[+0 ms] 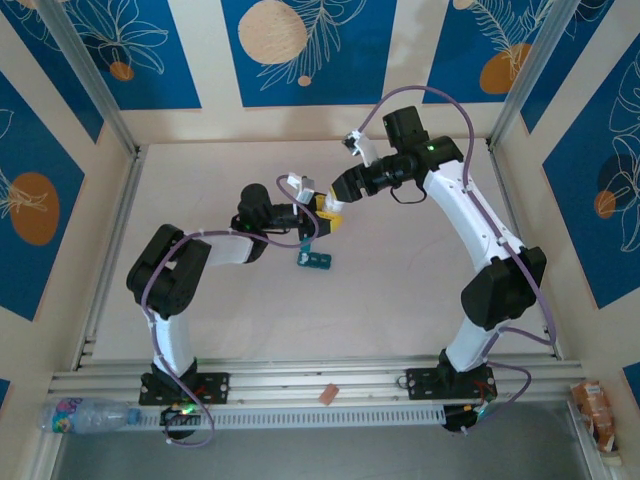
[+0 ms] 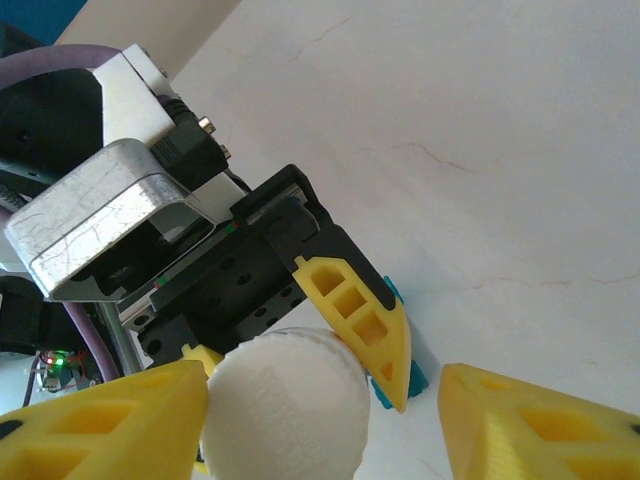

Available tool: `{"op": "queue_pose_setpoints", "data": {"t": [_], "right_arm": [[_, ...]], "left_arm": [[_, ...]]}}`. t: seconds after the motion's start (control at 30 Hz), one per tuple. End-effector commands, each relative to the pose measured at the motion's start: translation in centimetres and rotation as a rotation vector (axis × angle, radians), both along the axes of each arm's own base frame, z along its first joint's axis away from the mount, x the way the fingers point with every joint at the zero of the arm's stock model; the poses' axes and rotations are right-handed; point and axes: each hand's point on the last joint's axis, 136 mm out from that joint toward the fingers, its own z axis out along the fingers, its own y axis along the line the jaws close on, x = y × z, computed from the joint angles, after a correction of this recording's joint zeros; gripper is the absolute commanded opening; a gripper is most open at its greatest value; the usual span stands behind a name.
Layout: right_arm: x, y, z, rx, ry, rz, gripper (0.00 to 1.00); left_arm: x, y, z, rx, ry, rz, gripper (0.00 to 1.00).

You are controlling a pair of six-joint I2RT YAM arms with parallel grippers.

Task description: Sort the pills into containers

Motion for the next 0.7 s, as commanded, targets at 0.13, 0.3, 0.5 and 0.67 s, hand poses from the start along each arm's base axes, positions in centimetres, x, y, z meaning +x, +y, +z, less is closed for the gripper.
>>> {"op": "queue_pose_setpoints", "data": {"t": [0.13,0.3,0.5,0.67], "right_arm": [[-0.8,0.7,-1.1,-0.025,0.045,0.018,0.53],[-1.0,1.1,-2.9,-0.086,0.074,-0.021,0.51],[-1.4,2.0,-4.6,-0.130,0.097,-0.044,0.51],[-1.7,2.4,-4.5,-0.124,0.102,-0.044,0.53]], "left_arm": [[-0.7,0.0,3.4,-0.056,-0.094,-0.022,0.00],[-0.6,0.0,3.5,-0.058,-0.093,-0.020,0.00],[-0.7,0.0,3.4,-0.058,-0.089,-0.021,0.00],[-0.6,0.0,3.3,-0.058,-0.089,-0.019,0.00]]}}
